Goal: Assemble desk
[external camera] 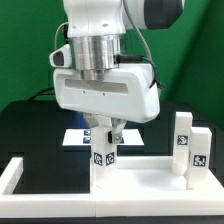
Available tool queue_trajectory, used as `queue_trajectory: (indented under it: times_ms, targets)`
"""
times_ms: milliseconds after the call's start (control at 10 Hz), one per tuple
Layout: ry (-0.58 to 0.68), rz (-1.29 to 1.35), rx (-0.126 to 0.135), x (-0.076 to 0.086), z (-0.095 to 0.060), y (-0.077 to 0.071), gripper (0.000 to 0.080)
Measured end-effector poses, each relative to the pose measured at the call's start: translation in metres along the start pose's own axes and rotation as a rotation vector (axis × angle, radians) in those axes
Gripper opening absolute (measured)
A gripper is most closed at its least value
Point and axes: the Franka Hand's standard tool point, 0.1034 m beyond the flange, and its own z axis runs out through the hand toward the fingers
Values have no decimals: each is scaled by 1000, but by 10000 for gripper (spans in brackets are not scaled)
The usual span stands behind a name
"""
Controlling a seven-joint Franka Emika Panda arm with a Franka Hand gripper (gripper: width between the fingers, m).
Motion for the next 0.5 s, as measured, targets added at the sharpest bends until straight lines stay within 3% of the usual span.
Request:
queue_trajectory:
  times_ms: [400, 500]
  targets:
    - [-57, 596, 30, -2, 1, -6, 294]
    - [-56, 638, 34, -2, 1, -7, 294]
